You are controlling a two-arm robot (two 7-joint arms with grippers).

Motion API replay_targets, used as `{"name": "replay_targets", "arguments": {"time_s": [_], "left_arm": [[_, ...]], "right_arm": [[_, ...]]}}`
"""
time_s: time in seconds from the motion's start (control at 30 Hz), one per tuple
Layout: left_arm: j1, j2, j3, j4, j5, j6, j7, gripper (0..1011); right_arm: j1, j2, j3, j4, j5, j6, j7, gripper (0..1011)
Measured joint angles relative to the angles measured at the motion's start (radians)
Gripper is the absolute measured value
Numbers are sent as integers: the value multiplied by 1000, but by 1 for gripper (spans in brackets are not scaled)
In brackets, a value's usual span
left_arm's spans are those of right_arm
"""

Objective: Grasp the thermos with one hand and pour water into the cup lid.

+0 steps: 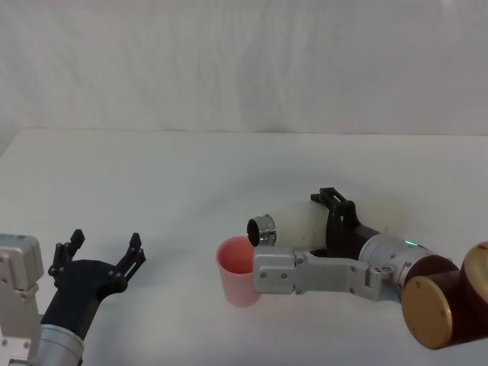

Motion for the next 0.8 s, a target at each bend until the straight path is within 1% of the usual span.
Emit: {"name": "replay_targets", "arguments": {"time_s": [0.37, 0.8], "left_arm": [[0, 0, 0, 0, 0, 0, 0, 1001], [0, 0, 0, 0, 0, 0, 0, 1001]], "right_arm": [[-3, -17, 11, 6, -37, -17, 19, 956], [-9, -28, 11, 5, -106, -33, 39, 957]]}}
